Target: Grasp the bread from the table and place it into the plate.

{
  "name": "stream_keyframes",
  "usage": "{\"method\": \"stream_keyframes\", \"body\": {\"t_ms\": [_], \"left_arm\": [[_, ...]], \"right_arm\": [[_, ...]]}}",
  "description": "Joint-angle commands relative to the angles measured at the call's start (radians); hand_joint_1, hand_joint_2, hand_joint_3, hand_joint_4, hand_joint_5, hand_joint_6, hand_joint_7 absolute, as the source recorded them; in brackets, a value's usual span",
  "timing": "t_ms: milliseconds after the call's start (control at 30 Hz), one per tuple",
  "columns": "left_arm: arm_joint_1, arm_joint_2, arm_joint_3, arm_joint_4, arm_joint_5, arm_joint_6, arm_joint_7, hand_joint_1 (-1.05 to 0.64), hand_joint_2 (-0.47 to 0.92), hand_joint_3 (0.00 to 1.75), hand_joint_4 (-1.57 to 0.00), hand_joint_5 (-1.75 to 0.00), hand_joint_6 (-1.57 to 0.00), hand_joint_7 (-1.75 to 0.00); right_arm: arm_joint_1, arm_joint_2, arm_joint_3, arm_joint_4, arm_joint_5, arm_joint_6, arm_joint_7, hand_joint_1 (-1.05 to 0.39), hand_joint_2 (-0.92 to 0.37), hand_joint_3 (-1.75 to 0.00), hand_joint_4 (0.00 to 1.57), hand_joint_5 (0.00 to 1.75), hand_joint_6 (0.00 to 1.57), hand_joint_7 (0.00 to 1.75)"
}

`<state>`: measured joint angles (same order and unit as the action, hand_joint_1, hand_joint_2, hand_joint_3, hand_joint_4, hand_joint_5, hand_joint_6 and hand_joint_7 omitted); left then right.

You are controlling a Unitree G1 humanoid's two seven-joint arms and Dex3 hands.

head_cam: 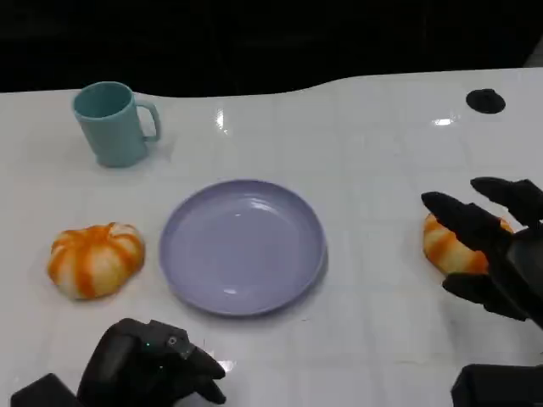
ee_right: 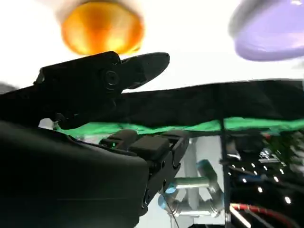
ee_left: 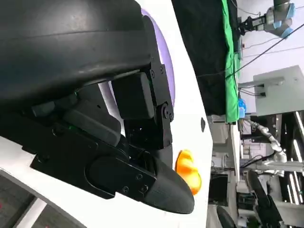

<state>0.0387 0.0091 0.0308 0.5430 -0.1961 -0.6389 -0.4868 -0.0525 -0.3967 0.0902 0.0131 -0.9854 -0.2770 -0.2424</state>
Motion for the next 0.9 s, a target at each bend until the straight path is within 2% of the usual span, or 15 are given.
{"method": "stream_keyframes", "body": {"t_ms": [33,267,433,733,900], "left_arm": [[0.000,0.012,0.003,-0.005,0.005,0.001,0.009,-1.05,0.91,0.00,-1.42,-0.70,-1.57,-0.22],[-0.001,0.013,0.005,0.000,0.004,-0.002,0.007,-1.05,0.91,0.00,-1.42,-0.70,-1.57,-0.22],[-0.001,0.012,0.005,0.002,0.003,-0.005,0.006,-1.05,0.91,0.00,-1.42,-0.70,-1.57,-0.22],[0.008,0.013,0.004,-0.007,0.000,-0.007,0.002,-1.05,0.91,0.00,-1.42,-0.70,-1.57,-0.22],[0.010,0.012,0.005,-0.011,-0.006,0.000,-0.001,-1.05,0.91,0.00,-1.42,-0.69,-1.57,-0.22]], "right_arm": [[-0.002,-0.030,0.028,-0.063,-0.045,0.117,0.097,-0.58,-0.91,-0.02,0.00,0.36,0.27,0.01],[-0.049,-0.055,0.093,-0.030,-0.069,0.194,0.173,-0.56,-0.87,0.00,0.00,0.45,0.29,0.02],[-0.085,-0.060,0.145,0.019,-0.096,0.237,0.190,-0.56,-0.83,0.00,0.00,0.52,0.32,0.02],[-0.174,-0.050,0.214,0.148,-0.105,0.291,0.174,-0.50,-0.79,0.00,0.09,0.52,0.38,0.02],[-0.239,-0.039,0.250,0.266,-0.109,0.314,0.127,-0.47,-0.81,0.00,0.15,0.43,0.41,0.01]]}}
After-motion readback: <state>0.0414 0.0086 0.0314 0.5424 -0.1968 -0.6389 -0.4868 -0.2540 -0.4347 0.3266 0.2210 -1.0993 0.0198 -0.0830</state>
